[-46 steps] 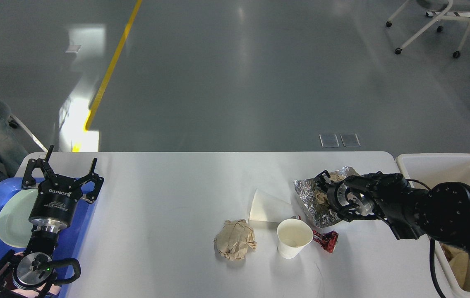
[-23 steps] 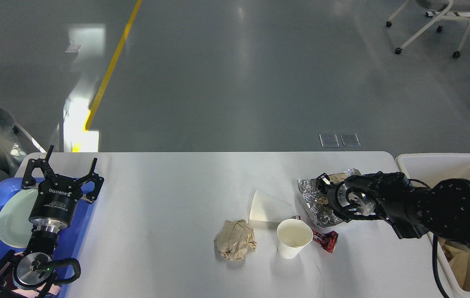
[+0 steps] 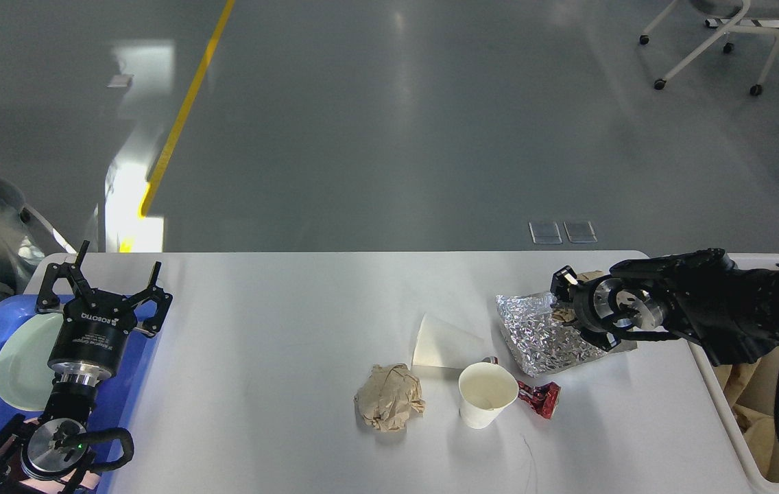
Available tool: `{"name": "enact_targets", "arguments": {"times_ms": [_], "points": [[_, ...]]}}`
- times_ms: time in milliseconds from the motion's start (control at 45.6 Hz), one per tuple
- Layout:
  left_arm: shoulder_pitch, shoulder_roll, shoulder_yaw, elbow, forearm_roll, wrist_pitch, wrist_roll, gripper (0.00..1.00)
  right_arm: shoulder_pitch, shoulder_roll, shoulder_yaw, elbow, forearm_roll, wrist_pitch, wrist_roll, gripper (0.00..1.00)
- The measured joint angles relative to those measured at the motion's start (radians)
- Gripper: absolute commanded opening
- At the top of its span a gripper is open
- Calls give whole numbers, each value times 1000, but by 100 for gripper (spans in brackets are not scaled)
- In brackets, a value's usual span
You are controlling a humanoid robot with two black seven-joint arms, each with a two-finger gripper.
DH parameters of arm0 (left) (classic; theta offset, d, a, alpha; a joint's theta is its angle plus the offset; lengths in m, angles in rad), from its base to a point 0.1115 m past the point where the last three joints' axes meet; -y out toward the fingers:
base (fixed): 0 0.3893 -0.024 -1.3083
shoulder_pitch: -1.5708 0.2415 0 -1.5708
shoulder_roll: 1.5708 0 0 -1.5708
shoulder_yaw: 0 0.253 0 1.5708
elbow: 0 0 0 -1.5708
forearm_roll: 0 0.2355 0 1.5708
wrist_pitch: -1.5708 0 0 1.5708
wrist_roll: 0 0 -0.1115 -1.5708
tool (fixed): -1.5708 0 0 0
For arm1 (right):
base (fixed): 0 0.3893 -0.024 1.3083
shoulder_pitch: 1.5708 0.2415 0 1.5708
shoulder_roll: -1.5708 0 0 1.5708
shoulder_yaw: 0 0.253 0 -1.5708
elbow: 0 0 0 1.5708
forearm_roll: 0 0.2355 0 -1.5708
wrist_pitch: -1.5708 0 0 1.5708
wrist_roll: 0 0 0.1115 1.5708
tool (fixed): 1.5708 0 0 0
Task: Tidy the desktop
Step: 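Lift the food scraps and carry them toward the white bin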
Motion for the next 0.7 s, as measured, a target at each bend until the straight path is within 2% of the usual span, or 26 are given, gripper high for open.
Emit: {"name": "enact_targets", "arguments": {"times_ms": [132,439,570,702], "points": [[0,0,0,0,0,0,1,97,156,-63,-74,162,-93,34,-1,0],[0,0,0,0,-1,0,1,97,663,-123,-318,505,-315,314,8,0],[0,0,0,0,-1,1,1,97,852,-129,-350,642,-469,437,11,0],[0,0,0,0,-1,1,1,97,991,-138,-356,761,-541,504,11,0]]}}
